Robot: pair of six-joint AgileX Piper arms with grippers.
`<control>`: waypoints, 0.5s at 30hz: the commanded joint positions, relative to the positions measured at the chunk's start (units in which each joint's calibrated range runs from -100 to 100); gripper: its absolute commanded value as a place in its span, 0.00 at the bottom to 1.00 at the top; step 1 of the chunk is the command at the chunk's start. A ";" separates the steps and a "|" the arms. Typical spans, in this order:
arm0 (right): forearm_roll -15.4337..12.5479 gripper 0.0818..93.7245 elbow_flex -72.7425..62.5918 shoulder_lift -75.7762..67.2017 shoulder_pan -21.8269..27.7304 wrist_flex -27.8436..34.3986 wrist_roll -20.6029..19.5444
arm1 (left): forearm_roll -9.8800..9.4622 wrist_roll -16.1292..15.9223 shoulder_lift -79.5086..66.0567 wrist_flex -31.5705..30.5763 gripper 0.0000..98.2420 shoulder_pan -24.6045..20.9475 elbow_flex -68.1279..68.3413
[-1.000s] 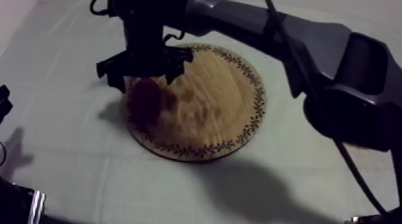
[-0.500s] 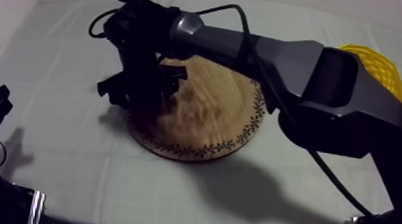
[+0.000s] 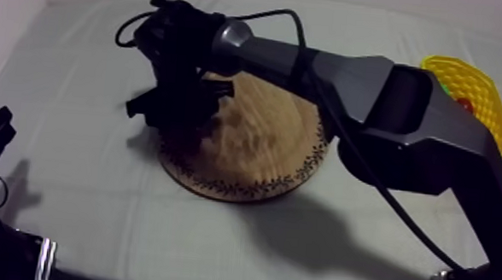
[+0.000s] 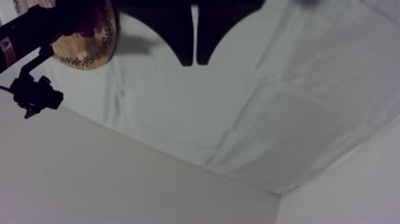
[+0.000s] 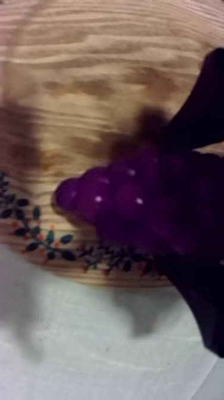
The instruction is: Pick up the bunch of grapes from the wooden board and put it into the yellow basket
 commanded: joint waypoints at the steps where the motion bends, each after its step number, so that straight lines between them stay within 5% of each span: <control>1: -0.09 0.41 -0.29 0.16 -0.04 -0.03 0.27 | 0.01 0.01 0.02 -0.07 0.00 0.02 -0.04; 15: -1.38 0.35 2.82 -9.03 0.69 -0.04 1.71 | 0.01 0.01 0.02 -0.07 0.00 0.02 -0.04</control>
